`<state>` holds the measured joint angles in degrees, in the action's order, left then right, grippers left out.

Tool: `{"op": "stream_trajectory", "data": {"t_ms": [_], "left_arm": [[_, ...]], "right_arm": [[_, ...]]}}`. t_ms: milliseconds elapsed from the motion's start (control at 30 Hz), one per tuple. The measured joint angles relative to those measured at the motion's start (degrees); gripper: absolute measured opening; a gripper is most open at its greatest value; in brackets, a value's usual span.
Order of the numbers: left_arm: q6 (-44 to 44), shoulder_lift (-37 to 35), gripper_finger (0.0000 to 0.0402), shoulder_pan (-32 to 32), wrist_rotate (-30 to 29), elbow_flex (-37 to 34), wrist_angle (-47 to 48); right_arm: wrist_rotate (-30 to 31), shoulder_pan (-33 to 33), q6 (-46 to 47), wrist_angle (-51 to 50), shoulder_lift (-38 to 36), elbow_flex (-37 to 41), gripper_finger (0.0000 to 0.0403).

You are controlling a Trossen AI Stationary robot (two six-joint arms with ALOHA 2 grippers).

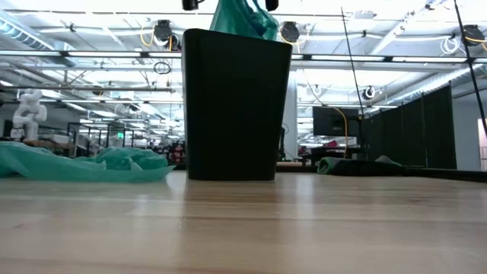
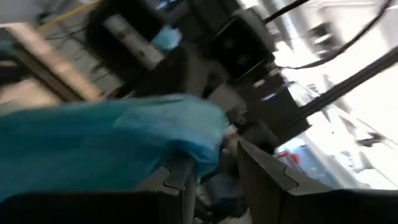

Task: Place trash/remove bag and relplace
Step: Remove the trash bag from the trash bin

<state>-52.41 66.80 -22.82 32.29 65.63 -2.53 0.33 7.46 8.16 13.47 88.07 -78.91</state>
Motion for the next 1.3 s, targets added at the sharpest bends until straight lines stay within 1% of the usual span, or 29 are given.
{"op": "stream_trajectory", "data": {"t_ms": [100,200,300,433,633,733,867,1033,1133,1300], "left_arm": [[1.98,-1.8,0.0113,-0.65,-0.92,-0.13,2.91],[2.6,-3.01,0.0113,-0.91,-2.69,-0.17,2.92],[3.76,-4.82,0.0113,-0.94,-3.04,-0.21,3.09],[5.36,-7.92,0.0113,-0.9,-3.12,-0.22,4.12],[8.41,-10.68,0.0113,-0.84,-5.54,-0.22,13.47],[9.75,-12.05,0.0113,-0.89,-7.0,-0.22,17.69],[11.23,-13.82,0.0113,-0.8,-9.49,-0.22,21.35],[12.82,-15.62,0.0113,-0.8,-11.96,-0.22,24.98],[13.82,-15.88,0.0113,-0.8,-13.28,-0.22,26.39],[14.42,-15.84,0.0113,-0.77,-13.37,-0.22,28.15]], "right_arm": [[0.17,0.0,0.18,0.22,-0.05,0.0,0.0],[-0.74,-0.09,0.2,0.79,-0.22,-0.07,0.0],[-0.9,-0.19,0.18,1.19,-0.44,-0.11,0.0],[-0.69,-0.07,0.21,6.04,-0.95,-0.11,0.0],[-0.28,1.52,3.33,13.86,-2.19,-0.15,0.0],[-0.12,2.41,3.44,16.63,-2.64,-0.85,0.0],[-0.29,3.21,2.94,13.36,-2.24,-6.83,0.0],[-0.49,4.6,-0.32,1.97,-0.86,-17.24,0.0],[-0.68,5.35,-1.72,-0.82,0.33,-22.57,0.0],[-0.8,6.77,-2.52,-2.94,2.23,-30.9,0.0]]}}
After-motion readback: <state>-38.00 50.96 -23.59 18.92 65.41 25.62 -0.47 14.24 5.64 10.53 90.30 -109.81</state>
